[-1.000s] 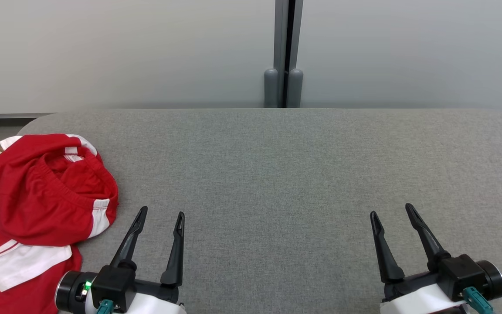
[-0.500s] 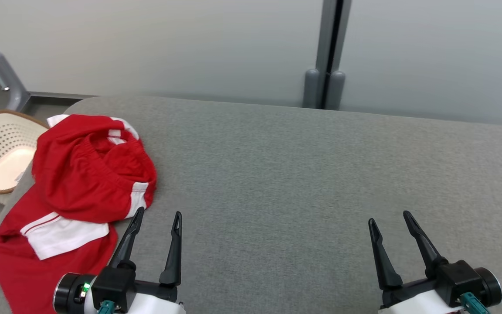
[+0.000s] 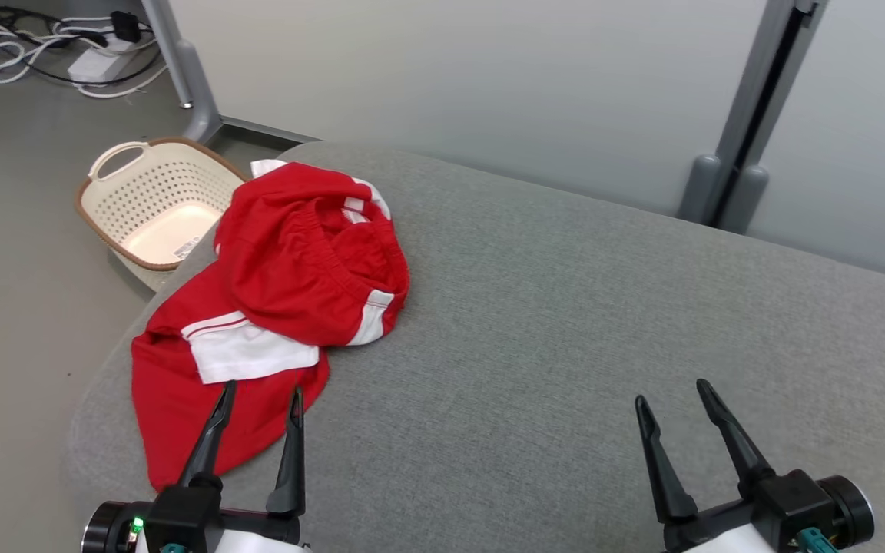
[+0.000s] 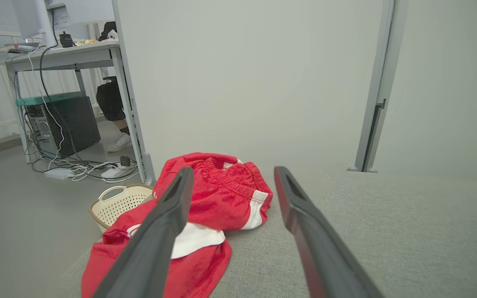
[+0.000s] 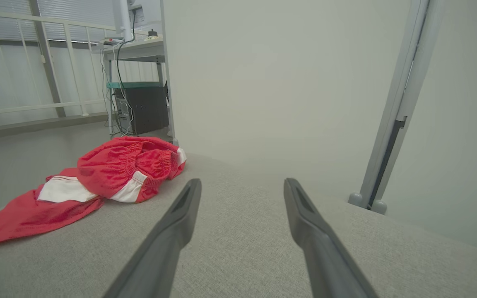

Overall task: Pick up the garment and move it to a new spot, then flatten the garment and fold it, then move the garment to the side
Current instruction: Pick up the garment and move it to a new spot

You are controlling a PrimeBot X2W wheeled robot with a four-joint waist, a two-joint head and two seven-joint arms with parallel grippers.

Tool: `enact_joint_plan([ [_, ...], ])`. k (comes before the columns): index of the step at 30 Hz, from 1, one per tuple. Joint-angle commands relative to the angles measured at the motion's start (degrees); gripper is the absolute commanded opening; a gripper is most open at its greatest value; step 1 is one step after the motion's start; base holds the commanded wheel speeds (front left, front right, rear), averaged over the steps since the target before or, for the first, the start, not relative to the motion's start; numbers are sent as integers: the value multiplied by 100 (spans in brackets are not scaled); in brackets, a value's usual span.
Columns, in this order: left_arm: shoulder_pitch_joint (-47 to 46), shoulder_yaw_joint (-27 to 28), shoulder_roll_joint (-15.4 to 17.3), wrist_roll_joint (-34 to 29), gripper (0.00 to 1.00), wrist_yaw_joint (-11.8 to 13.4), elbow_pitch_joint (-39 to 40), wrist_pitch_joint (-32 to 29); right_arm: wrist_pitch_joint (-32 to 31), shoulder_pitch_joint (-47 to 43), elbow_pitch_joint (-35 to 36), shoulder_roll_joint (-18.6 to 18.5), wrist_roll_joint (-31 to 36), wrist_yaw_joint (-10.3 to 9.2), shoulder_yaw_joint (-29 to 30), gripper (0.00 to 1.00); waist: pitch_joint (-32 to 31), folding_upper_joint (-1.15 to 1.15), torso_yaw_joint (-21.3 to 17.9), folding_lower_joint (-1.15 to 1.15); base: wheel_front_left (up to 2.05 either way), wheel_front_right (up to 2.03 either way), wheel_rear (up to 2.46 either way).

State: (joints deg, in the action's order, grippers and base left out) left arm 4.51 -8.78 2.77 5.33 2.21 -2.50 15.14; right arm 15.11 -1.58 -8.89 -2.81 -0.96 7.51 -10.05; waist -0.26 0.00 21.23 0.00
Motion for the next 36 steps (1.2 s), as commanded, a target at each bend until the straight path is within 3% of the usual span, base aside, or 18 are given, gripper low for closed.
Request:
enact_joint_plan([
  [1, 59, 30, 21, -13, 100, 54, 33, 3, 7, -82, -19, -13, 32, -4, -68, 100, -106, 0, 269, 0, 0, 0, 0],
  [9, 171, 28, 20, -83, 100, 97, 76, 2, 7, -146, -32, -17, 34, -4, -147, 100, -208, 0, 494, 0, 0, 0, 0],
  [20, 79, 27, 21, -29, 100, 146, 130, 2, 7, -109, 34, -17, 153, -4, -126, 100, -48, 0, 499, 0, 0, 0, 0],
  [28, -673, 116, 17, 524, 100, 244, -5, 2, 7, 149, 154, -25, 411, -4, 100, 100, 605, 0, 355, 0, 0, 0, 0],
  [36, -2240, -29, 17, 936, 100, 253, -748, 2, 7, 534, 347, -466, 581, -4, 147, 100, 1701, 0, 148, 0, 0, 0, 0],
])
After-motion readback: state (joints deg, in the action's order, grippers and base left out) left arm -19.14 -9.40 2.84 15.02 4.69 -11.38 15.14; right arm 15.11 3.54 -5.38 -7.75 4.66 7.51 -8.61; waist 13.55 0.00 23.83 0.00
